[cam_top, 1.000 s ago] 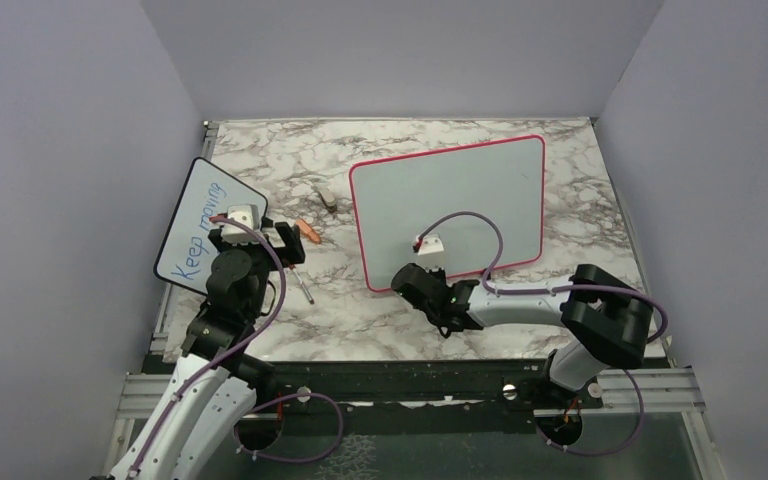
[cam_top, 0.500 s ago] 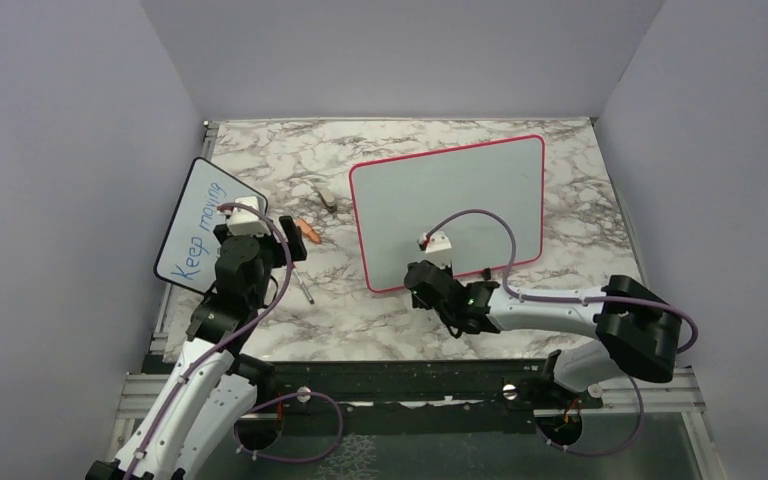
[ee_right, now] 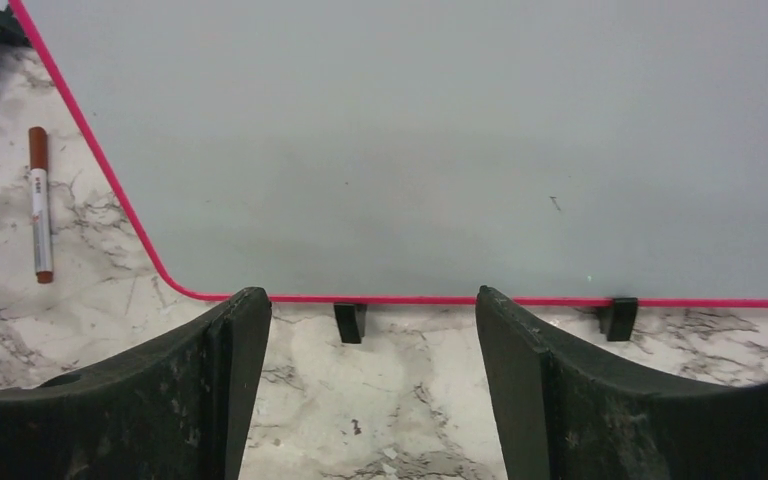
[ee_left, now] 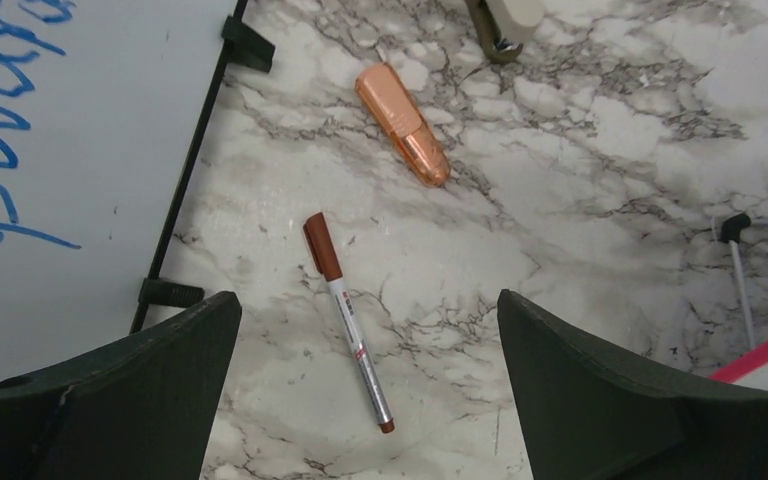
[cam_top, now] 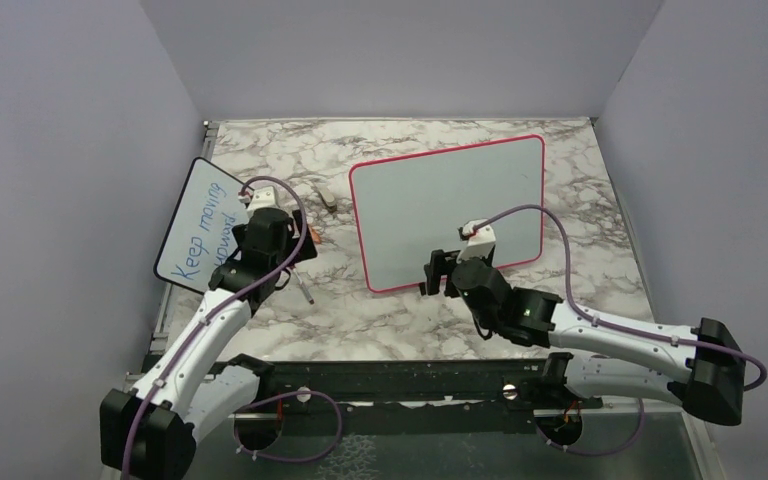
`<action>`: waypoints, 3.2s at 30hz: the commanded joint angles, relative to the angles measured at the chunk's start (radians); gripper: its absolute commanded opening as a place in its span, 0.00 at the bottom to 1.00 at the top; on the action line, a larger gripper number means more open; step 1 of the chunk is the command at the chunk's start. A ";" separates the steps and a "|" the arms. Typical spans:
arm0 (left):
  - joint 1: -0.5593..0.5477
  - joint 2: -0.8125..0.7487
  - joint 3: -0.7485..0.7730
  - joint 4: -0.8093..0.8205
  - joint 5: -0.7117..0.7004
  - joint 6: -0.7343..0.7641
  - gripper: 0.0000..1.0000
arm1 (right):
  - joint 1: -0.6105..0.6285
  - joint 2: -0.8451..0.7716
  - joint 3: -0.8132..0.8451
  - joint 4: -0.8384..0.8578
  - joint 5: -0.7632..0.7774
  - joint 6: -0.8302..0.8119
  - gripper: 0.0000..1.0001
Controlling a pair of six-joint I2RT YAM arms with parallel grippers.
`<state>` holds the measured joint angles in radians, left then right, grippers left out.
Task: Write a sentence on the whiteboard
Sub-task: Pick up the whiteboard marker at the center of the board, then open the whiteboard marker at the center of the board.
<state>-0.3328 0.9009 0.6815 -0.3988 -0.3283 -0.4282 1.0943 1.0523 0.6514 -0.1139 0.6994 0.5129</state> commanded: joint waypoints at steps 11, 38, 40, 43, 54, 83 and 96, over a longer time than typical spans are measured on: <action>0.060 0.298 0.098 -0.125 0.051 -0.114 0.72 | 0.006 -0.184 -0.123 -0.003 0.200 -0.017 0.86; 0.075 0.613 0.126 -0.105 0.141 -0.164 0.33 | 0.006 -0.189 -0.138 0.069 0.260 -0.170 0.96; 0.077 0.613 0.117 -0.098 0.167 -0.164 0.28 | 0.006 -0.195 -0.137 0.069 0.259 -0.176 0.96; 0.078 0.603 0.096 -0.092 0.200 -0.167 0.28 | 0.006 -0.199 -0.133 0.066 0.259 -0.188 0.96; 0.087 0.522 0.068 -0.099 0.258 -0.207 0.00 | 0.006 -0.208 -0.096 0.048 0.182 -0.229 0.97; 0.086 -0.150 0.068 0.134 0.451 -0.675 0.00 | 0.006 -0.060 -0.021 0.519 -0.286 -0.261 1.00; -0.085 -0.112 0.046 0.314 0.384 -0.876 0.00 | 0.006 0.004 0.040 0.636 -0.357 -0.109 1.00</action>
<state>-0.3443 0.7654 0.7322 -0.1799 0.0948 -1.2148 1.0943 1.0283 0.6399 0.4427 0.3698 0.3363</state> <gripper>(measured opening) 0.024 0.997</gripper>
